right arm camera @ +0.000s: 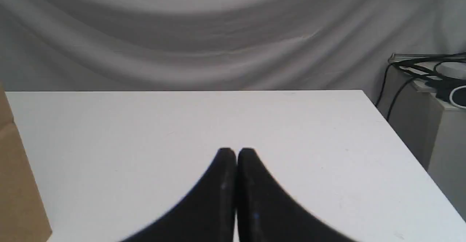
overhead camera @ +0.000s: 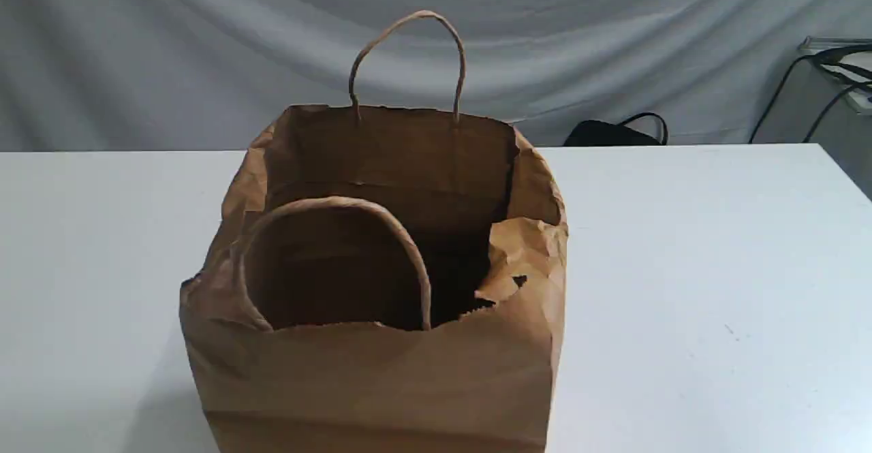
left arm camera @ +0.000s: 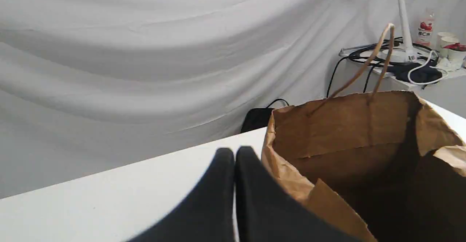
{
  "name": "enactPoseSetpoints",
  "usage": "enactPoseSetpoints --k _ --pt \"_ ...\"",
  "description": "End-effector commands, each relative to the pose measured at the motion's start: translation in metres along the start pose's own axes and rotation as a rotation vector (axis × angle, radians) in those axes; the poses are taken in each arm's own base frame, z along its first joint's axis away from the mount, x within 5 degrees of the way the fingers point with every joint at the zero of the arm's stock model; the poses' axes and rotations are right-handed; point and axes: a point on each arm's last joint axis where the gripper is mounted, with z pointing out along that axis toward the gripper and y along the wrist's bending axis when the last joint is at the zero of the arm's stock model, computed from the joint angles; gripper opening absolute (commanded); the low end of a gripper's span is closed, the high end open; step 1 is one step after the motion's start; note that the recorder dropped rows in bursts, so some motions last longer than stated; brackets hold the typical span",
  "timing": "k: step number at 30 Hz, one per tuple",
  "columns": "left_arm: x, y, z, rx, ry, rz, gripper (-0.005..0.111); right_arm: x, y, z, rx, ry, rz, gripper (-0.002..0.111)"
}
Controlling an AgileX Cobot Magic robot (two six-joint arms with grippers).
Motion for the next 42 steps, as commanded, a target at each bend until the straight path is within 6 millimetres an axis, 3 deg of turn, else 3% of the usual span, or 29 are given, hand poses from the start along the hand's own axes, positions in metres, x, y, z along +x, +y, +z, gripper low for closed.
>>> enactPoseSetpoints --k 1,11,15,20,28,38,42 --pt "0.000 0.000 -0.001 -0.003 -0.009 -0.008 0.000 0.000 0.000 0.000 0.004 -0.014 0.000 0.000" --pt "0.000 0.000 -0.001 0.003 -0.012 -0.054 0.000 0.000 0.000 0.000 0.004 -0.014 0.004 0.000" --pt "0.008 0.013 -0.004 -0.113 -0.042 -0.070 0.000 0.000 0.000 0.000 0.004 -0.014 0.004 0.000" --pt "0.035 0.026 -0.026 -0.284 -0.125 -0.110 0.000 0.000 0.000 0.000 0.004 -0.014 0.004 0.000" --pt "0.081 0.025 -0.057 -0.418 -0.218 -0.029 0.000 0.000 0.000 0.000 0.004 -0.014 0.000 0.000" --pt "0.130 0.020 -0.063 -0.443 -0.207 -0.032 0.000 0.000 0.000 0.000 0.004 -0.014 0.000 0.000" --pt "0.136 0.020 -0.061 -0.440 -0.191 -0.046 0.000 0.000 0.000 0.000 0.004 -0.017 0.000 0.000"
